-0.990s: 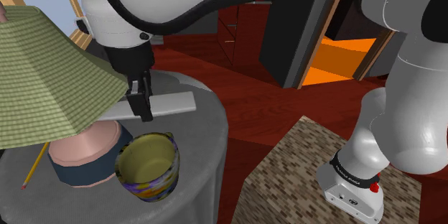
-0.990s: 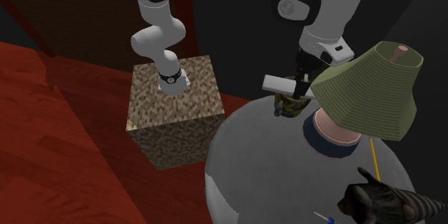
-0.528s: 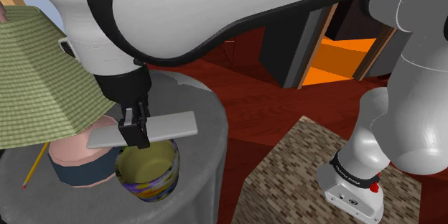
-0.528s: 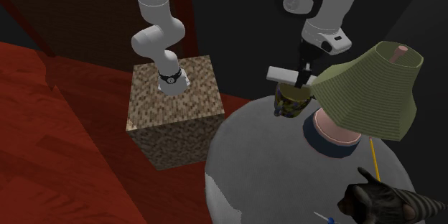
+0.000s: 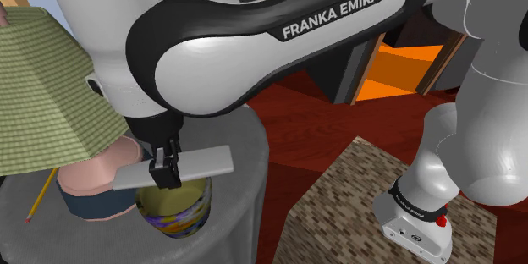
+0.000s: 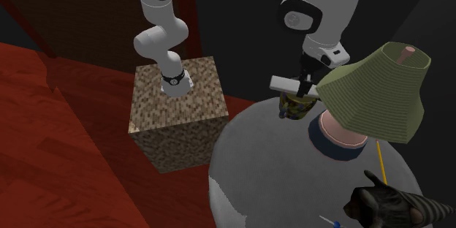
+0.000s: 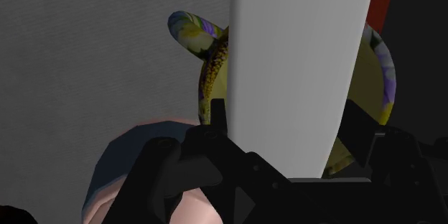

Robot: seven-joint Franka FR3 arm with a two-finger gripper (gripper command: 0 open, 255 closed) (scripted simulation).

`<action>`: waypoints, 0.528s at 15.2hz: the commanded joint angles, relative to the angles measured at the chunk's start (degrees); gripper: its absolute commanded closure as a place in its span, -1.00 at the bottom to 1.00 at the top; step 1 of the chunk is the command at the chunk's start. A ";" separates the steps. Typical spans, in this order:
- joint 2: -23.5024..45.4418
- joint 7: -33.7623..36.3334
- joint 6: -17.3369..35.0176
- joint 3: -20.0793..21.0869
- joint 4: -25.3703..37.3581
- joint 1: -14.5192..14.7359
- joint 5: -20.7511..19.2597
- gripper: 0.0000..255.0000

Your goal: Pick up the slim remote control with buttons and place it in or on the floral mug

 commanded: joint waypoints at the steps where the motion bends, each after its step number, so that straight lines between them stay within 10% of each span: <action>1: 0.34 0.19 1.45 -0.03 -1.09 0.05 -0.17 1.00; 8: 0.62 0.29 2.68 -0.08 -2.07 0.06 -0.31 1.00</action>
